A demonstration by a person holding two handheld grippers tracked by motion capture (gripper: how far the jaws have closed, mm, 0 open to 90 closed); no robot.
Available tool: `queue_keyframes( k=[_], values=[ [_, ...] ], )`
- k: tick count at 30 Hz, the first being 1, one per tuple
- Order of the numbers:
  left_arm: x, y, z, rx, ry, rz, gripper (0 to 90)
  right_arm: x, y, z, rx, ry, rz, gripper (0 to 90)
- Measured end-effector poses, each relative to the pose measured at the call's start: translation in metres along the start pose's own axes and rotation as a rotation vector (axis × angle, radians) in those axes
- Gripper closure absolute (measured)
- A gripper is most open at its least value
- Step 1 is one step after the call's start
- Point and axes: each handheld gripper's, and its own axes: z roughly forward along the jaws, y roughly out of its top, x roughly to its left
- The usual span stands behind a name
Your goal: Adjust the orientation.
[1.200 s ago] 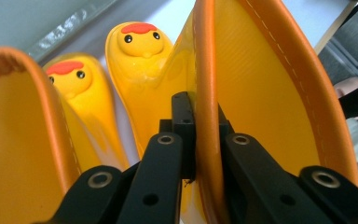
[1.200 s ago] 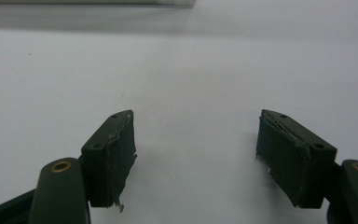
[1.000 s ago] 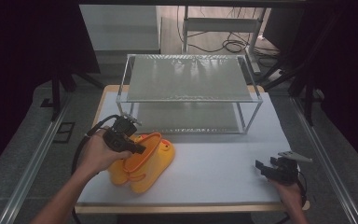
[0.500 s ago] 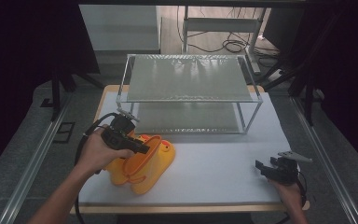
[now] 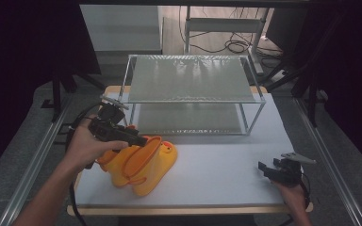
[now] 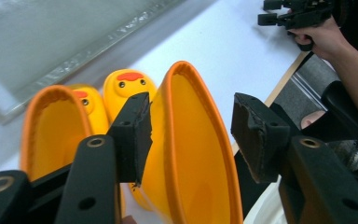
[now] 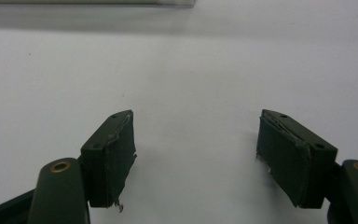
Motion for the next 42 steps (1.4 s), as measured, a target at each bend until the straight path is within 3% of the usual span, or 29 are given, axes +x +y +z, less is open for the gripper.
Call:
queue_keyframes(
  k=[5, 9, 20, 24, 28, 35, 42],
  values=[
    [0.009, -0.01, -0.002, 0.022, 0.028, -0.026, 43.8, 0.0, 0.0, 0.0, 0.001, 0.0, -0.002, 27.9],
    [0.018, -0.017, -0.002, 0.034, 0.024, -0.046, 38.2, 0.0, 0.0, 0.0, 0.002, -0.001, -0.003, 27.9],
    [0.033, -0.026, 0.005, 0.073, -0.02, -0.085, 30.9, 0.001, 0.0, 0.0, -0.002, -0.004, -0.006, 28.1],
    [0.034, -0.027, 0.012, 0.092, -0.023, -0.084, 30.3, 0.001, 0.0, 0.0, -0.001, -0.003, -0.003, 28.2],
    [0.032, -0.026, 0.018, 0.099, -0.052, -0.08, 30.2, 0.001, 0.0, 0.0, -0.002, -0.006, -0.006, 28.5],
    [0.031, -0.019, 0.037, 0.147, -0.008, -0.078, 32.7, 0.001, 0.0, 0.0, -0.001, -0.006, -0.002, 28.8],
    [0.028, -0.017, 0.043, 0.157, 0.042, -0.084, 38.2, 0.0, 0.0, 0.0, -0.001, -0.005, 0.001, 28.9]
  ],
)
